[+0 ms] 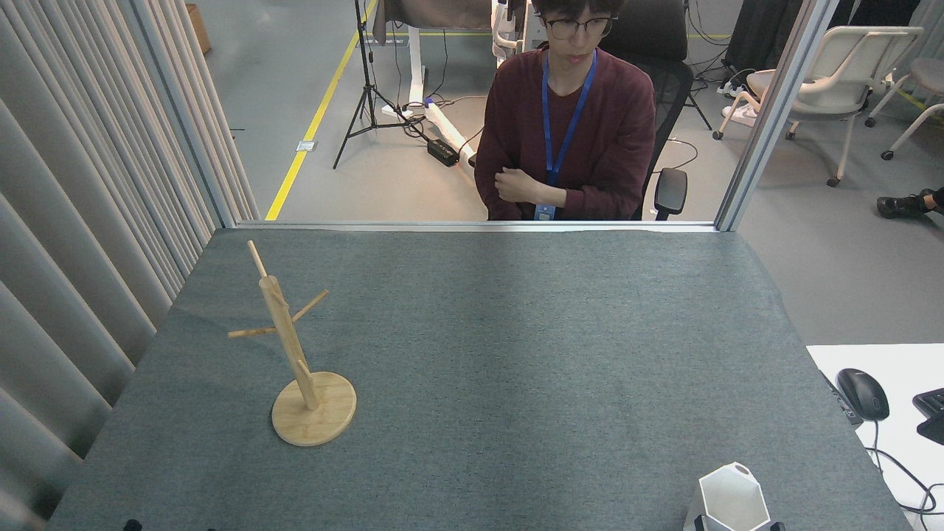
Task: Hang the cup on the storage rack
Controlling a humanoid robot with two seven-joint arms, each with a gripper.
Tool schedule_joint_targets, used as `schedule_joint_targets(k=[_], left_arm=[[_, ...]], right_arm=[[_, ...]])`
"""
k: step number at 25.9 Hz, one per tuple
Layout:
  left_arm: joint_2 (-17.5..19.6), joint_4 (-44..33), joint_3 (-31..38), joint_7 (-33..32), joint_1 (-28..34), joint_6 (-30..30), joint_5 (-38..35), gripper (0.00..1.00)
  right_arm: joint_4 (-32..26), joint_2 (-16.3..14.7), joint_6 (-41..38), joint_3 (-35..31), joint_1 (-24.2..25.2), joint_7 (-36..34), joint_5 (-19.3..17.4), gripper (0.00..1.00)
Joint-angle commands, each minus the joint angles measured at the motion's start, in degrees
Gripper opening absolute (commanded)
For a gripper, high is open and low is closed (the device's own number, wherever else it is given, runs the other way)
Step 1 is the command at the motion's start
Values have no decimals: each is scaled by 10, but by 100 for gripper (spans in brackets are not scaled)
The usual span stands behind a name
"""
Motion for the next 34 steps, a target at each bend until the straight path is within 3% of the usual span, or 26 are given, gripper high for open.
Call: schedule_joint_targets(k=[1, 9, 10, 11, 12, 17, 19, 22, 25, 28, 30, 34], left_arm=[[0, 0, 1, 0, 0, 0, 0, 99], [1, 0, 2, 0, 0, 0, 0, 99], [1, 0, 2, 0, 0, 0, 0, 99], [1, 0, 2, 0, 0, 0, 0, 99], [0, 0, 2, 1, 0, 0, 0, 99], [-1, -8, -11, 19, -1, -5, -1, 99], [-6, -11, -50, 15, -10, -5, -10, 99], [-14, -13, -120, 8, -65, 0, -67, 99], [-48, -12, -157, 8, -91, -7, -150, 99], [-62, -2, -215, -1, -127, -9, -166, 99], [-64, 3, -245, -27, -142, -8, -173, 99], [-83, 25, -278, -55, -169, -7, -197, 99]], right_arm=[[20, -2, 0, 0, -17, -1, 0, 99], [56, -17, 1, 1, -51, -1, 1, 97], [63, -15, 1, 0, -53, -1, 1, 88], [65, -16, 1, 0, -55, -1, 1, 69], [67, -16, 2, 0, -55, -1, 0, 61], [46, -13, -1, -2, -58, -5, -6, 59], [15, -16, -2, 0, -63, -5, -6, 59], [-19, -9, -1, 12, -114, 1, 5, 59], [-29, 27, 1, 48, -156, 25, 43, 59], [-28, 79, 2, 66, -183, 28, 84, 60], [-28, 111, 11, 114, -183, 27, 117, 60], [-28, 113, 93, 227, -183, 27, 124, 60]])
